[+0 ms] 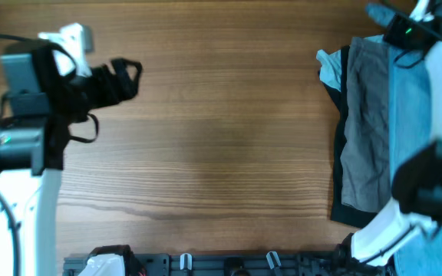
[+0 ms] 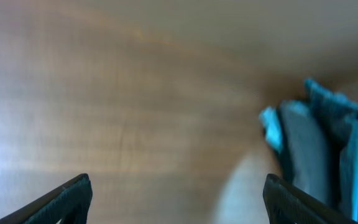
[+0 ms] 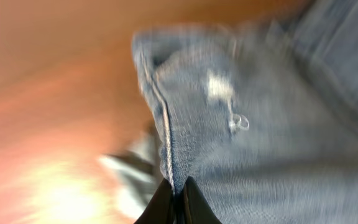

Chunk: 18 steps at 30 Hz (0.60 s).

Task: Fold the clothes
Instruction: 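Grasp the blue jeans with the right gripper and pull them left, then lay the jeans flat across the table, waist left, legs right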

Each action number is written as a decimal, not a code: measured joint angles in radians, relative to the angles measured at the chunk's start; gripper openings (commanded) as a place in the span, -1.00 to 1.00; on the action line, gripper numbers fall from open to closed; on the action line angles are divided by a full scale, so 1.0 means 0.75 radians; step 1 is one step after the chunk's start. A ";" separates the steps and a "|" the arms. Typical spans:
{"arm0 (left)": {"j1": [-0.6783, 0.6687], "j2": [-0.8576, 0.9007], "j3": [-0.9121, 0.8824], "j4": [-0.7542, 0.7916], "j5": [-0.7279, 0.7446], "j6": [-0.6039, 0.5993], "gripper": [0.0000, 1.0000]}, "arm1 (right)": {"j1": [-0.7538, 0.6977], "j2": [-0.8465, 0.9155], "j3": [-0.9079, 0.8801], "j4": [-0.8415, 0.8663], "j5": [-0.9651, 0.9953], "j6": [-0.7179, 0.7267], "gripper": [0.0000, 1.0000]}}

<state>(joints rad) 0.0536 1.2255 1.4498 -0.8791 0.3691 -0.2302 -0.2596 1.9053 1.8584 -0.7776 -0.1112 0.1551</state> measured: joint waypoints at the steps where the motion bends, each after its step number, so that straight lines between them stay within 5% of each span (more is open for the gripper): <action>1: 0.013 -0.019 0.046 0.005 -0.001 -0.012 0.77 | 0.016 -0.079 0.014 -0.002 -0.056 -0.007 -0.91; 3: 0.037 -0.070 0.125 0.012 0.000 -0.027 0.85 | 0.107 -0.221 0.039 -0.016 -0.155 -0.023 -0.91; 6: 0.064 -0.184 0.193 0.040 -0.009 -0.042 0.88 | 0.559 -0.351 0.071 -0.037 -0.293 -0.058 -0.91; 10: 0.078 -0.254 0.196 0.038 -0.072 -0.052 0.92 | 1.105 -0.221 0.076 -0.082 -0.368 -0.070 -0.92; 11: 0.079 -0.262 0.196 0.036 -0.087 -0.052 0.93 | 1.233 -0.152 0.077 -0.081 -0.370 -0.073 -0.83; 14: 0.080 -0.269 0.196 0.035 -0.130 -0.051 0.98 | 1.521 0.069 0.071 -0.110 -0.302 -0.050 -0.11; 16: 0.080 -0.269 0.196 0.034 -0.150 -0.051 0.97 | 1.592 0.134 0.050 -0.132 -0.257 -0.030 0.27; 18: 0.080 -0.269 0.196 0.028 -0.159 -0.051 0.99 | 1.554 0.113 0.046 -0.135 -0.222 -0.018 0.41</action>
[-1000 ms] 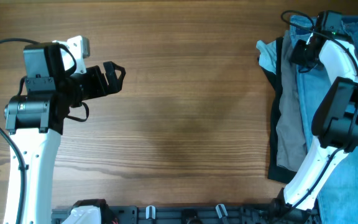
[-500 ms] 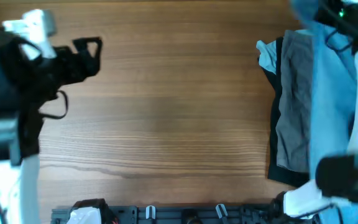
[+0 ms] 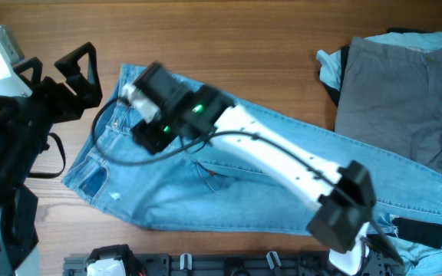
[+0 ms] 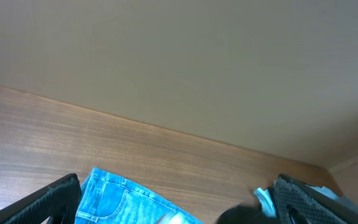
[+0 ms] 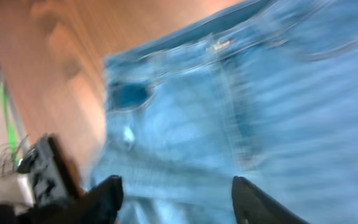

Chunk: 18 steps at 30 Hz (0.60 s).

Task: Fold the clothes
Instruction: 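Lay the jeans flat across the table, waist left, legs right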

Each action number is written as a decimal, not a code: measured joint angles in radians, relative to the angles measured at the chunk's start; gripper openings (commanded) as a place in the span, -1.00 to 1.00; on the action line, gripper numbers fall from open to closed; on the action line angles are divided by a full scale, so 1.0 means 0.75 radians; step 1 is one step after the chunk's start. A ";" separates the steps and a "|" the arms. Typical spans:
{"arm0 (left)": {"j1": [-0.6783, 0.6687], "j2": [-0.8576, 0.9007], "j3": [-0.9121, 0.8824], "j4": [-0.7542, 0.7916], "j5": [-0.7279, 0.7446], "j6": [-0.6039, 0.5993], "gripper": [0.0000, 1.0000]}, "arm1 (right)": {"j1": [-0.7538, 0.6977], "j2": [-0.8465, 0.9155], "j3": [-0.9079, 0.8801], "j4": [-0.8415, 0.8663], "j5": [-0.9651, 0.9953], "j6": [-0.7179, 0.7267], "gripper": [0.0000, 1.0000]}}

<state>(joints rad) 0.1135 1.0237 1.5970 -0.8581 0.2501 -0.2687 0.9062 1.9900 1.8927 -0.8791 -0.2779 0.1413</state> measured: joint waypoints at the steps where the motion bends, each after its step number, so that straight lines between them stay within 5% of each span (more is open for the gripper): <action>1: 0.000 0.004 0.000 -0.002 -0.003 0.000 0.99 | -0.050 -0.033 0.001 -0.006 0.014 0.004 0.43; 4: 0.000 0.035 0.001 -0.015 -0.005 0.003 0.92 | -0.205 -0.141 0.001 -0.035 0.036 0.010 0.48; 7: -0.001 0.125 0.006 -0.070 -0.008 0.027 0.63 | -0.392 -0.287 0.003 -0.056 0.058 0.030 0.49; 14: -0.016 0.615 0.008 -0.162 -0.037 0.133 -0.89 | -0.761 -0.535 0.028 -0.136 0.057 0.127 0.52; 18: -0.018 0.943 0.008 -0.109 -0.051 0.173 -0.92 | -0.847 -0.535 0.028 -0.255 0.054 0.144 0.52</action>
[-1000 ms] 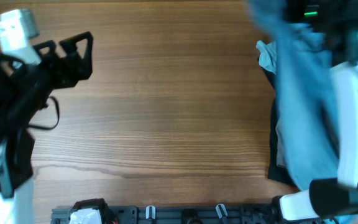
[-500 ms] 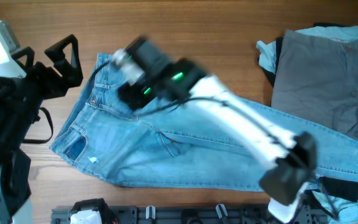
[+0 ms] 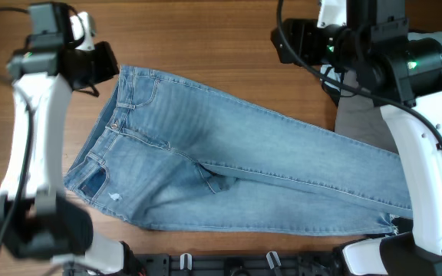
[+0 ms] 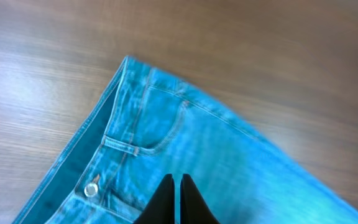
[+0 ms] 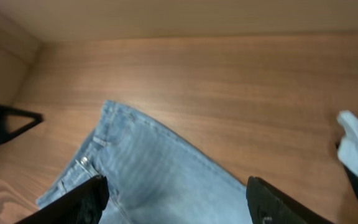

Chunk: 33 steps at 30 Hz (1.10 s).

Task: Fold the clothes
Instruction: 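Lay the jeans flat across the table, waist left, legs right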

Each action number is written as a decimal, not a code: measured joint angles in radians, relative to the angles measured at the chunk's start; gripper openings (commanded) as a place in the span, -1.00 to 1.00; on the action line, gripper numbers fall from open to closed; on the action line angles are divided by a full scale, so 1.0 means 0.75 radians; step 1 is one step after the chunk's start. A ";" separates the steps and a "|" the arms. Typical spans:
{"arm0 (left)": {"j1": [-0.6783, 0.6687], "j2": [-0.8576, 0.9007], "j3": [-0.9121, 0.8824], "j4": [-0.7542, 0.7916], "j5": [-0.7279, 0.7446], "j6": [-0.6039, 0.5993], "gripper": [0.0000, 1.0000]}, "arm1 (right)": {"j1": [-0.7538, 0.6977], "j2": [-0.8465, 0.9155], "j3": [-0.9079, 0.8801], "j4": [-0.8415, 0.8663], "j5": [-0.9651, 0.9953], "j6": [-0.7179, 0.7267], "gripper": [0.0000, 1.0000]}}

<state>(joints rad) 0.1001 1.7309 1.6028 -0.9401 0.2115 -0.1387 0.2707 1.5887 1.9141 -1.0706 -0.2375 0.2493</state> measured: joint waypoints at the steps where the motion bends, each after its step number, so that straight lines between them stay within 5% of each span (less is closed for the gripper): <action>1: -0.001 0.068 0.000 0.017 0.004 0.018 -0.92 | -0.007 0.003 0.000 -0.019 0.004 0.001 0.52; 13: -0.036 0.631 -0.002 0.254 0.088 0.184 -0.92 | -0.013 0.046 0.000 -0.060 0.019 0.041 0.53; 20: 0.020 0.710 0.064 0.407 -0.032 0.032 -0.92 | -0.013 0.132 0.000 -0.083 0.052 0.047 0.53; 26: 0.366 0.764 0.127 0.491 -0.070 -0.103 -0.92 | -0.013 0.188 0.000 -0.136 0.101 0.047 0.53; 33: 0.837 0.765 0.197 0.346 -0.051 -0.148 -0.85 | -0.013 0.278 0.000 -0.179 0.141 0.047 0.53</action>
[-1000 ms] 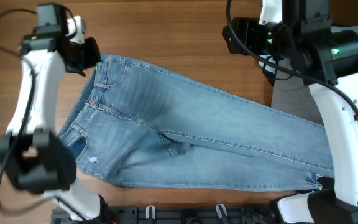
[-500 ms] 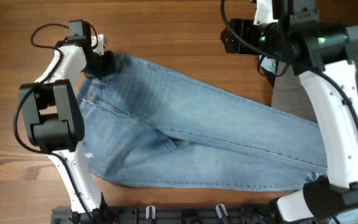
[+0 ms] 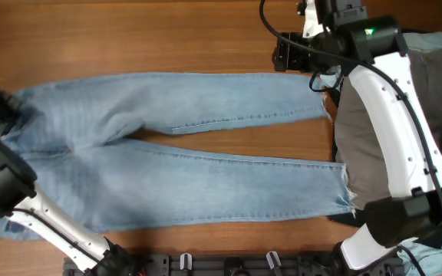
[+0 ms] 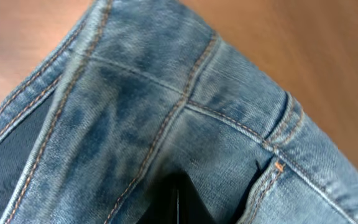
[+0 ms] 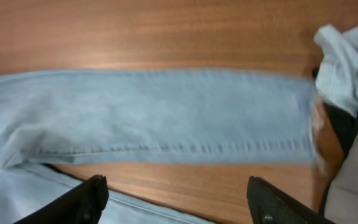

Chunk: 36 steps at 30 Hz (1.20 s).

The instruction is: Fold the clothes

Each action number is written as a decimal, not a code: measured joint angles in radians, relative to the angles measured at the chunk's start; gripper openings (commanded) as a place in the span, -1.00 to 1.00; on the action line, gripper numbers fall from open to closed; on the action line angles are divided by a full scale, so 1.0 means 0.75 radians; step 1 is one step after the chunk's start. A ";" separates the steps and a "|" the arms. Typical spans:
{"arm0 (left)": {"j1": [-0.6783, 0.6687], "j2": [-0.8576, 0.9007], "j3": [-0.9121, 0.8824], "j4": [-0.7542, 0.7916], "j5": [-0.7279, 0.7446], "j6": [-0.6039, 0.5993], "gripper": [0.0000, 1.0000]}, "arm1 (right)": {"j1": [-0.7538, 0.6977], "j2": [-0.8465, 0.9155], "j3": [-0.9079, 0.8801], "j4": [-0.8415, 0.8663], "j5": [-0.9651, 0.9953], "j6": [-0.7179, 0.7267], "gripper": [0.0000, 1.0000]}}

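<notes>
A pair of light blue jeans point(image 3: 167, 153) lies flat across the table, waist at the far left, both legs running right and spread apart. My left gripper point(image 3: 1, 107) sits at the waist by the left edge. In the left wrist view it point(image 4: 178, 208) is shut on a fold of denim point(image 4: 166, 106) near a belt loop. My right gripper point(image 3: 280, 52) hangs open above the hem end of the far leg. In the right wrist view its fingers point(image 5: 89, 196) stand wide apart over that leg point(image 5: 166, 112) with nothing between them.
A pile of other clothes lies at the right: grey trousers point(image 3: 374, 130) on top, a pale blue-white cloth point(image 3: 324, 77) and dark fabric under them. The white cloth point(image 5: 347, 56) lies just past the jeans' hem. Bare wood table point(image 3: 167, 31) lies behind the jeans.
The jeans lay slanted with the waist at the back left; now they lie level, legs parted, waist at the left edge. My left gripper, shut above the waistband then, now pinches the denim.
First the middle of the table was bare and my right gripper was shut on the jeans at the pile. Then the jeans lay slanted across the table, right gripper open over them. Then the right arm was back at the right. Now the jeans lie straightened, left gripper holding the waist.
</notes>
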<state>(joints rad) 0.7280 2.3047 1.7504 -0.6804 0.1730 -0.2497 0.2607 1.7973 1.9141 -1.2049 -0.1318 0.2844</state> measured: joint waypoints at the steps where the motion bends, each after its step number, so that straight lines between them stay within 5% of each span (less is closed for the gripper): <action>1: 0.025 -0.006 -0.001 -0.020 0.011 -0.001 -0.78 | 0.000 0.021 0.000 -0.013 0.003 0.000 0.53; 5: 0.020 -0.093 -0.004 -0.072 0.089 0.027 -0.58 | 0.000 0.118 0.000 -0.073 0.085 0.049 0.35; 8: -0.032 -0.301 -0.006 -0.151 0.151 0.069 -0.52 | -0.004 0.270 0.000 -0.073 0.159 0.083 -0.36; 9: -0.058 -0.402 -0.006 -0.186 0.172 0.080 -0.46 | -0.004 0.311 0.000 -0.069 0.168 0.094 -0.46; 12: -0.121 -0.595 -0.003 -0.351 0.197 0.143 -0.17 | -0.009 0.444 0.000 -0.067 0.179 0.121 -0.54; 23: -0.283 -0.779 -0.001 -0.623 0.222 0.204 0.06 | -0.012 0.721 -0.001 0.435 0.178 0.045 -0.90; 29: -0.290 -0.779 -0.001 -0.645 0.222 0.253 0.16 | -0.029 0.800 0.005 0.616 0.176 0.125 -0.92; 35: -0.290 -0.779 -0.001 -0.649 0.221 0.272 0.37 | -0.043 0.869 0.011 1.034 0.173 0.175 -0.91; 36: -0.290 -0.779 -0.001 -0.650 0.221 0.273 0.37 | -0.046 0.869 0.014 1.042 0.173 0.162 -0.73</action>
<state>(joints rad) 0.5106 1.7206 1.7496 -1.1679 0.3389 -0.0452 0.2260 2.4493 1.9247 -0.4232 -0.0021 0.4061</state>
